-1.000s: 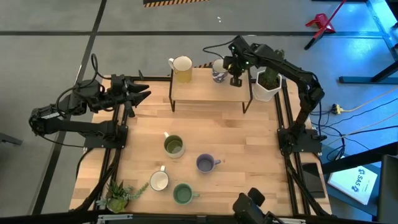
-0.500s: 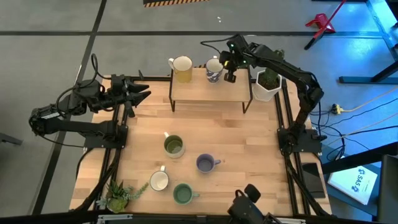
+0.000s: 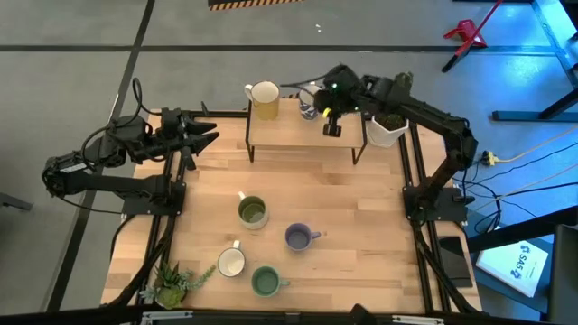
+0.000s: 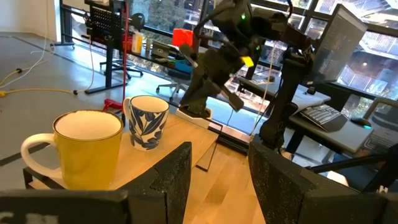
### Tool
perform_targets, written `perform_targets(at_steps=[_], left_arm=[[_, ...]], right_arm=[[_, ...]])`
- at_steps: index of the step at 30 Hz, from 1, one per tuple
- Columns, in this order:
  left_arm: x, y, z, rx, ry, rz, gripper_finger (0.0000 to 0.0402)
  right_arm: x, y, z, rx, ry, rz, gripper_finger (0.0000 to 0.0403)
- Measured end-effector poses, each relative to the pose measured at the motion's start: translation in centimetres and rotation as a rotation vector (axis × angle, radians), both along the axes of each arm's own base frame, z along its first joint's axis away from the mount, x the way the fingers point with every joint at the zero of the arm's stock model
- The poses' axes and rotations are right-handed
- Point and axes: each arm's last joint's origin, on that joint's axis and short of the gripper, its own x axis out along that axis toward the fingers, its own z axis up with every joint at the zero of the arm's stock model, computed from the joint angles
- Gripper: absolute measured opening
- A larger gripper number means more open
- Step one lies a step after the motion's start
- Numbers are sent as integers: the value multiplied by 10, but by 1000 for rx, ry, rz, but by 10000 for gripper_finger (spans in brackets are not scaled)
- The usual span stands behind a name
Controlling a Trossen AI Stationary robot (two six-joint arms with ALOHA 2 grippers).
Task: Place coffee mugs
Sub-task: Put the right blue patterned mug on the shelf
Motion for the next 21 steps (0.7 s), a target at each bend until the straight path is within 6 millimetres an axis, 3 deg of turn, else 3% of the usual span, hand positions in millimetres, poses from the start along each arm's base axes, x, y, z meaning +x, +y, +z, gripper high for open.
perform_targets(at_steps=[10,21], left_arm=[[0,0,0,0,0,0,153],[0,0,0,0,0,0,153]], right_arm=[[5,5,-20,11,38,-19,0],[6,-6,-32,-13,17,-52,0]])
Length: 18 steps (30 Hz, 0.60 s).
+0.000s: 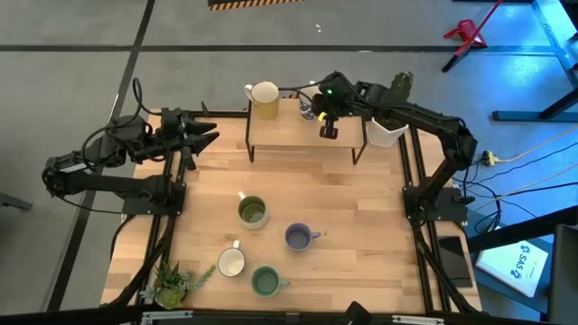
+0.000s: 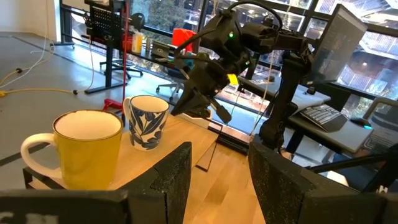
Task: Place coffee mugs
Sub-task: Put the right blue patterned mug on the shelf
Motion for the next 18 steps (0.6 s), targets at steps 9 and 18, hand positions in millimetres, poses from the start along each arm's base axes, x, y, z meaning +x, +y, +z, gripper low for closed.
perform_targets(at_steps=[9,18], left_arm=[[0,0,0,0,0,0,153],[0,-1,-3,-7,31,-31,153]], right_arm=[[-1,-7,1,-24,-14,-11,0],[8,15,15,130,-148,128,1]])
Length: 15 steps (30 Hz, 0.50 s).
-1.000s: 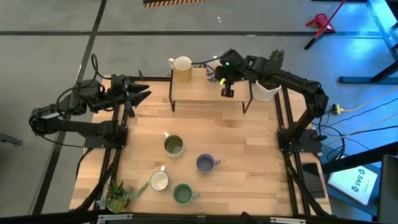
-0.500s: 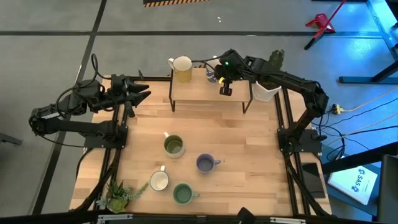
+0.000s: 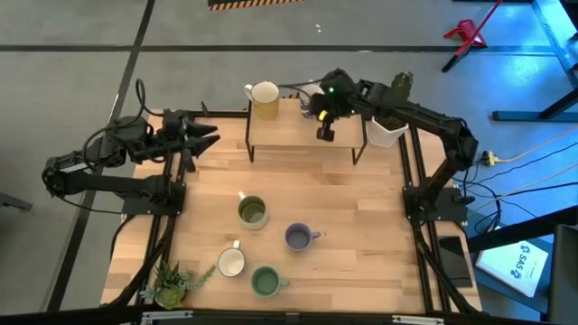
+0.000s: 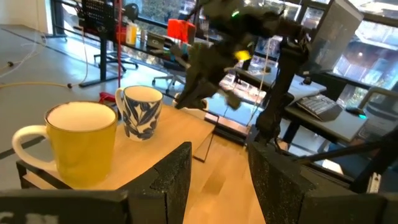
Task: Place coffee mugs
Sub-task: Put the right blue patterned mug on the shelf, then put the white mug on the shelf
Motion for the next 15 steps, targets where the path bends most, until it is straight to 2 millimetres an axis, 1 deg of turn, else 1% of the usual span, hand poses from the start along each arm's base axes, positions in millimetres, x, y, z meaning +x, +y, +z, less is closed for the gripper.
perform_targets(at_steps=[3,6,8,11,13,15], left_arm=[[0,0,0,-1,4,-1,153],[0,0,-1,-1,5,0,153],[0,0,0,-1,5,0,153],[0,0,-1,-1,5,0,153],[0,0,-1,0,6,0,153],[-1,0,-1,0,6,-1,153]], right_arm=[[14,31,4,-6,-29,138,1],[38,63,-7,-62,-28,293,1],[54,81,-17,-80,-39,365,1],[75,101,-32,-59,-67,452,8],[86,109,-46,-35,-56,470,26],[96,116,-58,-22,-57,476,53]])
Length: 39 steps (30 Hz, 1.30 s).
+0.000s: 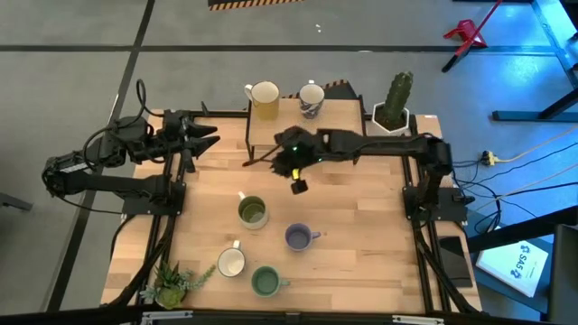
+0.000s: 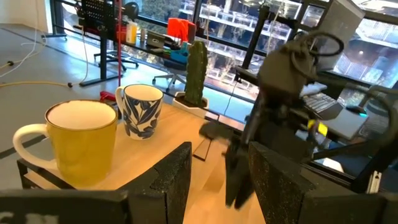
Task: Place coffee mugs
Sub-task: Put the white mug on the shelf
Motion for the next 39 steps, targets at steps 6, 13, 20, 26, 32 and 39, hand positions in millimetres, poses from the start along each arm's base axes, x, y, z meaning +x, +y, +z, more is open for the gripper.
perform_targets(at_steps=[6,13,20,26,32,39], left_arm=[[0,0,-1,-1,8,-11,153],[0,-1,-1,22,17,-28,153],[0,-1,-1,20,18,-50,153],[0,-1,-1,23,21,-55,153],[0,-2,-1,21,21,-80,153],[1,-3,-2,19,25,-111,153]], right_arm=[[21,12,-30,53,19,-16,146],[39,26,-69,133,79,-86,223],[55,55,-82,152,-7,-158,229],[55,60,-82,88,-28,-256,229],[60,62,-100,154,-1,-293,229],[59,64,-113,197,60,-357,229]])
